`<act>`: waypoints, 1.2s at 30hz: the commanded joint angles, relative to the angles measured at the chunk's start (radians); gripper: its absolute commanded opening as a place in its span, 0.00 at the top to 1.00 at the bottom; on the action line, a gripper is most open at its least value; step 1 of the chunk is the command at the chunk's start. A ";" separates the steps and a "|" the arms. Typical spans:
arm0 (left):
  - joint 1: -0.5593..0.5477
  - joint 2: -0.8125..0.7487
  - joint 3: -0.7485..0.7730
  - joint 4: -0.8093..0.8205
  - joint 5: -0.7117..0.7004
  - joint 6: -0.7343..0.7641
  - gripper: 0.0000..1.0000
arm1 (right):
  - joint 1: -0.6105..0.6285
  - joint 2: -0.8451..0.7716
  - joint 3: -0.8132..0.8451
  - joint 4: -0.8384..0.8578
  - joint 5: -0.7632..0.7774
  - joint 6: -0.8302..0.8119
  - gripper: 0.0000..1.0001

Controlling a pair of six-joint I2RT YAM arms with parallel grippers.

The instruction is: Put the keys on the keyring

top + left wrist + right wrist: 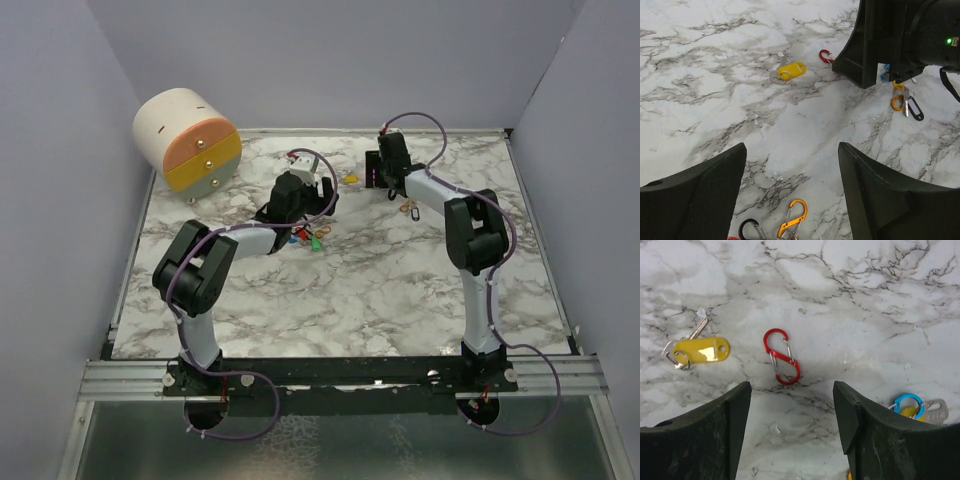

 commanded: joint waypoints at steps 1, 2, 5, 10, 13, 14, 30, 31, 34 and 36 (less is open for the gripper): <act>0.001 0.054 0.054 -0.013 0.005 0.033 0.25 | -0.013 0.074 0.089 0.020 -0.027 -0.031 0.34; 0.001 0.062 0.063 -0.012 0.007 0.039 0.25 | -0.015 0.086 0.106 0.016 -0.029 -0.033 0.35; 0.003 0.077 0.082 -0.012 0.007 0.054 0.25 | -0.019 0.121 0.151 0.014 -0.049 -0.041 0.37; 0.004 0.091 0.094 -0.012 0.007 0.069 0.25 | -0.020 0.162 0.200 -0.005 -0.064 -0.048 0.40; 0.007 0.092 0.092 -0.012 0.008 0.068 0.25 | -0.021 0.170 0.200 -0.012 -0.070 -0.047 0.42; 0.007 0.093 0.091 -0.013 0.010 0.068 0.25 | -0.021 0.171 0.197 -0.016 -0.067 -0.047 0.42; 0.013 0.102 0.075 -0.011 0.021 0.062 0.25 | -0.029 0.187 0.189 -0.052 -0.053 -0.047 0.56; 0.013 0.102 0.074 -0.011 0.021 0.062 0.25 | -0.029 0.189 0.192 -0.056 -0.054 -0.046 0.56; 0.016 0.104 0.073 -0.011 0.022 0.062 0.25 | -0.030 0.193 0.188 -0.055 -0.057 -0.046 0.59; 0.017 0.106 0.074 -0.011 0.024 0.059 0.25 | -0.031 0.197 0.189 -0.055 -0.057 -0.046 0.62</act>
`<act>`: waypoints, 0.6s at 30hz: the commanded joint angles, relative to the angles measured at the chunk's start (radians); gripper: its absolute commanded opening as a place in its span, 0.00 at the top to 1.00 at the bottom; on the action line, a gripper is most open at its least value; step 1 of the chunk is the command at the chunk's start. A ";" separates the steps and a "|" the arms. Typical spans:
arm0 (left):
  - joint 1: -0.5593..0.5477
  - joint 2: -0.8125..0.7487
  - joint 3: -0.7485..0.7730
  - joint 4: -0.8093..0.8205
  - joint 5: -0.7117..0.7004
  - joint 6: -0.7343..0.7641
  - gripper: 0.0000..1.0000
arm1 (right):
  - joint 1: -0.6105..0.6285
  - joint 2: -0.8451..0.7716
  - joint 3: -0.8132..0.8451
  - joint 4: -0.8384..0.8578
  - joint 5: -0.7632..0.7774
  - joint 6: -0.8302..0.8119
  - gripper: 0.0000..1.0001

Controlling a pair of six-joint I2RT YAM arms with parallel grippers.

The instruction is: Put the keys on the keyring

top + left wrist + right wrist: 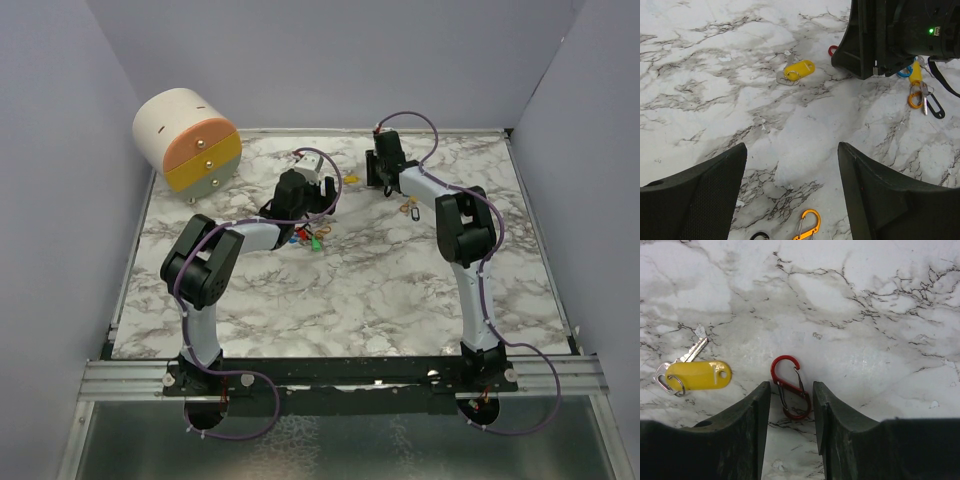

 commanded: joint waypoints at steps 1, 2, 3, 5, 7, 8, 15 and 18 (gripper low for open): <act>0.009 0.015 0.001 0.010 0.017 0.000 0.25 | -0.008 0.037 0.015 -0.027 -0.012 -0.007 0.65; 0.009 0.016 0.001 0.010 0.018 0.000 0.25 | -0.007 0.039 0.017 -0.027 -0.012 -0.008 0.68; 0.010 0.018 0.001 0.010 0.019 -0.001 0.25 | -0.007 0.039 0.017 -0.027 -0.014 -0.009 0.74; 0.010 0.018 -0.001 0.010 0.019 -0.001 0.25 | -0.008 0.038 0.017 -0.028 -0.016 -0.008 0.87; 0.012 0.016 -0.003 0.012 0.019 -0.001 0.25 | -0.009 0.035 0.012 -0.029 -0.015 -0.005 0.93; 0.013 0.016 -0.004 0.012 0.020 -0.002 0.25 | -0.008 0.032 0.009 -0.028 -0.015 -0.003 0.95; 0.015 0.018 -0.006 0.016 0.026 -0.004 0.25 | -0.008 0.022 -0.010 -0.016 -0.023 0.002 0.99; 0.015 0.019 -0.004 0.017 0.030 -0.004 0.26 | -0.008 -0.002 -0.034 0.008 -0.021 0.010 1.00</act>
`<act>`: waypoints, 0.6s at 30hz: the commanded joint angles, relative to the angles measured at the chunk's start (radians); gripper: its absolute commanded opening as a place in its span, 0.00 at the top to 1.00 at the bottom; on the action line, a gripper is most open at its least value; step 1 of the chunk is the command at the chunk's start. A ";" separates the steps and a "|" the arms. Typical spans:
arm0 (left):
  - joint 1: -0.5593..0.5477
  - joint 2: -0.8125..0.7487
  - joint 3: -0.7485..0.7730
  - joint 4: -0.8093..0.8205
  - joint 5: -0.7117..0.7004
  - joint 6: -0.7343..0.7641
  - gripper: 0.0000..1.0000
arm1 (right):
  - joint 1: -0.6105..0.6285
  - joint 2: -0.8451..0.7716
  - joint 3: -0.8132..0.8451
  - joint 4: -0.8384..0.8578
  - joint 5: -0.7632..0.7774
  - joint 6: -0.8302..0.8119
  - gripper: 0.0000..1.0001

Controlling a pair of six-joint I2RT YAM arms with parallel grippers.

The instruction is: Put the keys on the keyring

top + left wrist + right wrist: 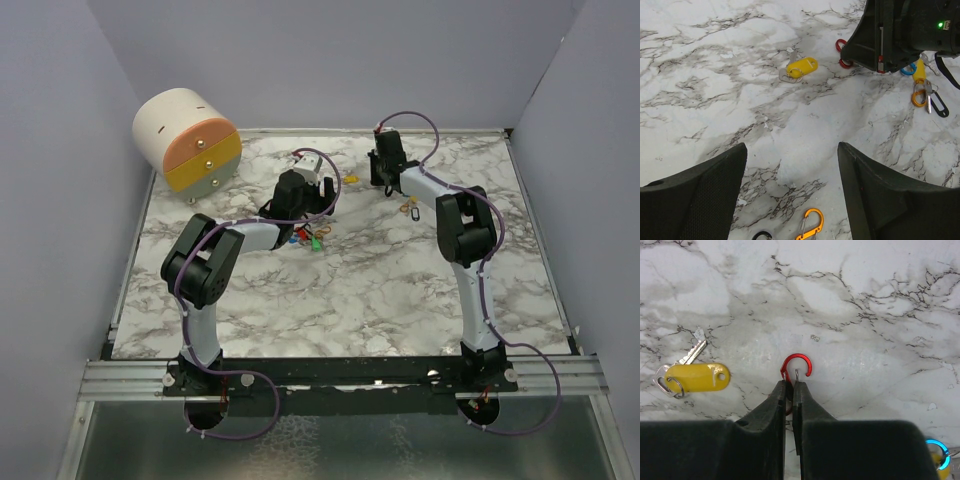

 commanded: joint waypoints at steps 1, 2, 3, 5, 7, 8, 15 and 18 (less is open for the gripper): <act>0.007 0.012 -0.001 0.019 0.028 -0.003 0.26 | -0.004 -0.019 -0.060 0.024 -0.014 0.013 1.00; 0.007 0.013 0.001 0.023 0.036 -0.001 0.27 | -0.004 -0.040 -0.083 0.045 -0.017 0.014 1.00; 0.007 0.015 0.005 0.028 0.044 0.003 0.29 | -0.004 -0.058 -0.107 0.059 -0.020 0.016 1.00; 0.007 0.026 0.019 0.035 0.062 0.006 0.32 | -0.004 -0.099 -0.139 0.070 -0.030 0.019 0.99; 0.007 0.044 0.044 0.038 0.072 0.005 0.32 | -0.004 -0.126 -0.169 0.074 -0.045 0.026 0.99; 0.007 0.054 0.058 0.039 0.076 0.003 0.32 | -0.003 -0.141 -0.185 0.078 -0.050 0.032 0.99; 0.006 0.157 0.167 0.039 0.072 0.002 0.34 | 0.000 -0.255 -0.338 0.134 -0.081 0.057 0.99; 0.003 0.200 0.209 0.040 0.050 0.002 0.35 | 0.006 -0.307 -0.393 0.151 -0.083 0.059 0.99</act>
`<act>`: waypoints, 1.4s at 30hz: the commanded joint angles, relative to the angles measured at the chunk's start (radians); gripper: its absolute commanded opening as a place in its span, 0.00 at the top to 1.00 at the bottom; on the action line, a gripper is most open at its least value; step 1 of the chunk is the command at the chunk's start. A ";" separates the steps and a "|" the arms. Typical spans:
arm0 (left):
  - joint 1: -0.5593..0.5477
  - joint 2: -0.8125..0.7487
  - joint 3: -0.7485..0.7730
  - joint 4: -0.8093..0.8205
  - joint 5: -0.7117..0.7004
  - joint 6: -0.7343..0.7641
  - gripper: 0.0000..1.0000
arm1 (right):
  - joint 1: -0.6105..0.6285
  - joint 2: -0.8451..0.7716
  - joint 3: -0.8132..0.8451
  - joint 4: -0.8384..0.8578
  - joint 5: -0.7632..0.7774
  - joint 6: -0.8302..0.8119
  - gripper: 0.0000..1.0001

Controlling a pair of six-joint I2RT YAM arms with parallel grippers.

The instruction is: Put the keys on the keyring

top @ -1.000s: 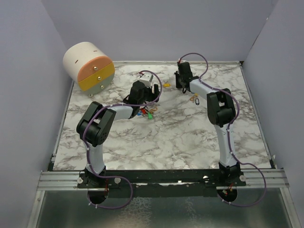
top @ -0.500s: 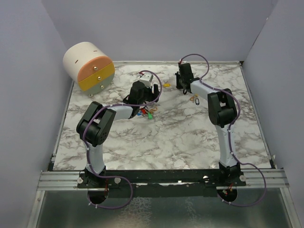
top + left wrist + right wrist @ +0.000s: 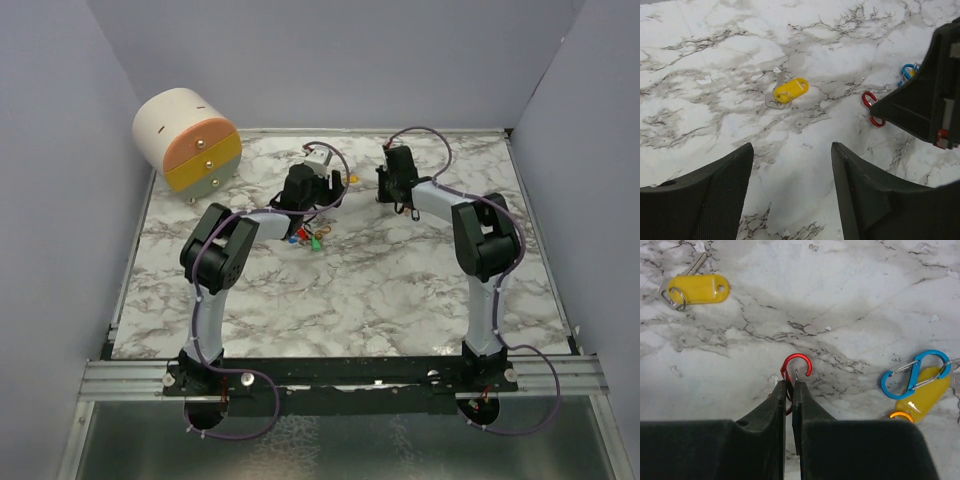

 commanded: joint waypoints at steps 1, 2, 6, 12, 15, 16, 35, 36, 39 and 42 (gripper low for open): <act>0.000 0.071 0.072 0.023 -0.007 0.004 0.35 | 0.008 -0.107 -0.067 0.058 -0.030 0.020 0.99; -0.001 0.087 0.093 0.023 -0.015 0.008 0.35 | 0.009 -0.126 -0.081 0.058 -0.031 0.019 0.99; -0.004 0.153 0.149 0.024 -0.031 0.023 0.34 | 0.021 -0.199 -0.140 0.075 -0.038 0.019 0.99; -0.004 0.248 0.255 0.027 -0.023 0.030 0.33 | 0.031 -0.301 -0.211 0.092 -0.038 0.018 0.99; -0.005 0.284 0.293 0.029 -0.027 0.028 0.32 | 0.035 -0.346 -0.245 0.102 -0.040 0.018 0.99; -0.004 0.297 0.307 0.029 -0.028 0.027 0.31 | 0.036 -0.362 -0.254 0.103 -0.042 0.020 0.99; 0.027 0.447 0.492 -0.014 0.163 -0.051 0.32 | 0.040 -0.443 -0.321 0.112 -0.052 0.023 0.99; 0.028 0.449 0.492 -0.016 0.184 -0.058 0.33 | 0.039 -0.445 -0.323 0.112 -0.054 0.023 0.99; 0.030 0.449 0.485 -0.021 0.247 -0.077 0.35 | 0.040 -0.460 -0.337 0.113 -0.049 0.025 0.99; 0.029 0.437 0.460 -0.021 0.295 -0.092 0.36 | 0.040 -0.482 -0.355 0.111 -0.043 0.026 0.99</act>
